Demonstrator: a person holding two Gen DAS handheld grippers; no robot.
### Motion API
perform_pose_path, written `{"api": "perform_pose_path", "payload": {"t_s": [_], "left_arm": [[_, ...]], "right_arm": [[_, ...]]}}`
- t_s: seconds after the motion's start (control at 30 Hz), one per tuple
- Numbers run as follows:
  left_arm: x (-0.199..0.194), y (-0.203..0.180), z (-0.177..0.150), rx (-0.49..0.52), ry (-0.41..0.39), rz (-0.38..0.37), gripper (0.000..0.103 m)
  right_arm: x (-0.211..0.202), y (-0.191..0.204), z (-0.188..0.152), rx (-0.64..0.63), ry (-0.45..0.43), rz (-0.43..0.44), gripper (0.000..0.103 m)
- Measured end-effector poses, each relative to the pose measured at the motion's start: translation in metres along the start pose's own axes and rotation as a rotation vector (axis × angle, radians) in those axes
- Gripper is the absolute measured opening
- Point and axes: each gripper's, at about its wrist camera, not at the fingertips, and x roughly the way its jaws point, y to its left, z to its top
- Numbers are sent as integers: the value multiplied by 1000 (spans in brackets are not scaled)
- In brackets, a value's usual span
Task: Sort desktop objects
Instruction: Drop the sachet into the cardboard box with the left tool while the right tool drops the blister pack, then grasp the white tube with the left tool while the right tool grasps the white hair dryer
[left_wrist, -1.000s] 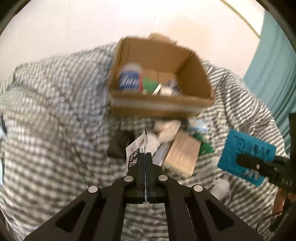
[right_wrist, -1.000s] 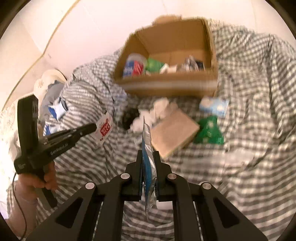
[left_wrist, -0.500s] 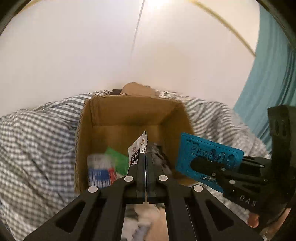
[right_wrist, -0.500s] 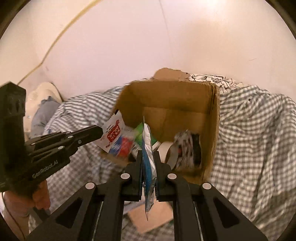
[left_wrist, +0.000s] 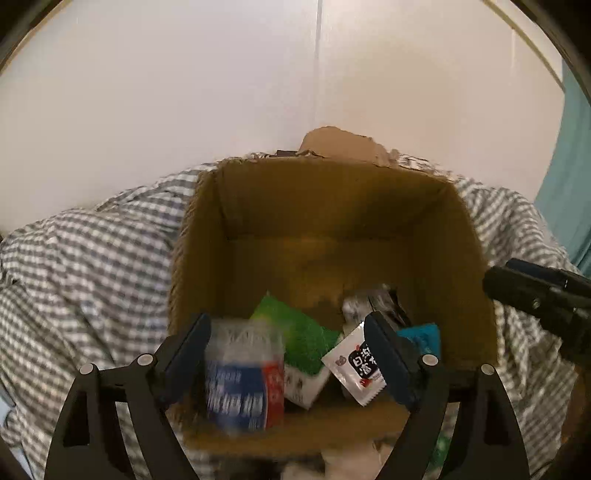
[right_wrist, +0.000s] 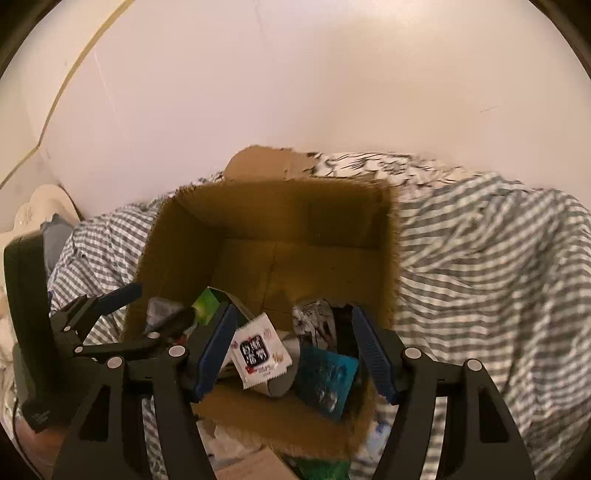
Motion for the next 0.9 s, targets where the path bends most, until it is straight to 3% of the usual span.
{"api": "perform_pose_path", "payload": {"t_s": [0.2,0.43,0.67,0.83,0.9], "left_arm": [[-55,4,-58,2,24,65,88],[-72,1,-150,1,135,66,88],[-59,-17,-218,-1,231,10,88],[-41,-26,-234,11,286,-21,89],[-35,-25,-236,0,294,-21,89]], "right_arm": [[-62,9,-62,-48,32,-40,66],[-91,25,-165,-100,138,-68,66],[-79,34,-248,-69,222,-55,90],[-56,37,-279,-59,334,-20,93],[-53,41,-280,-94,340,-53,102]]}}
